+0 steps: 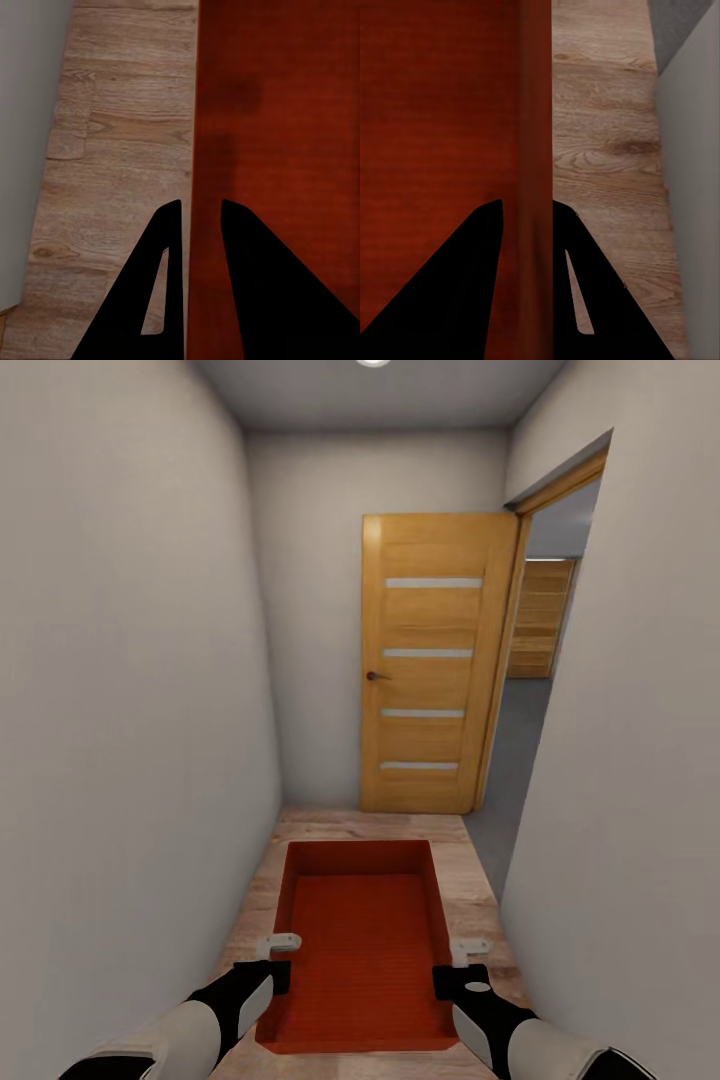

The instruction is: Move the two storage containers from the living room to the garage. In the garage, place one container on the floor and stack the other container on top of it (either order is fine).

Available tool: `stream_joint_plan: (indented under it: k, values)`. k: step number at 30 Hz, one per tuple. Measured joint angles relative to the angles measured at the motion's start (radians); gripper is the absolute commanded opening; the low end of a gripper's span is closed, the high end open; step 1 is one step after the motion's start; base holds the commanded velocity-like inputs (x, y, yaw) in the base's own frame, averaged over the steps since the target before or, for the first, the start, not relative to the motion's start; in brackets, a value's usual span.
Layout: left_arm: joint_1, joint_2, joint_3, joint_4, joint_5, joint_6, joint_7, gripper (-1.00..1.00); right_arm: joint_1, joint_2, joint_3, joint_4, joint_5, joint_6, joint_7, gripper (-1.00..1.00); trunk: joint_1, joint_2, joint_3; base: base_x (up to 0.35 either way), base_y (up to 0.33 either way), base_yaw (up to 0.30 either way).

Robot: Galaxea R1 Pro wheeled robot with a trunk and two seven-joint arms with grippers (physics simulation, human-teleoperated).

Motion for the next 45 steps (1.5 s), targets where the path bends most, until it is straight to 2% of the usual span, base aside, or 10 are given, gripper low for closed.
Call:
stream_joint_plan:
  k: [45]
  values:
    - [0.0,0.0,0.0,0.0,0.0,0.0,0.0,-1.0,0.0,0.0,0.0,0.001,0.0,0.0,0.0,-1.0,0.0,0.0,0.0,0.324,0.0,0.0]
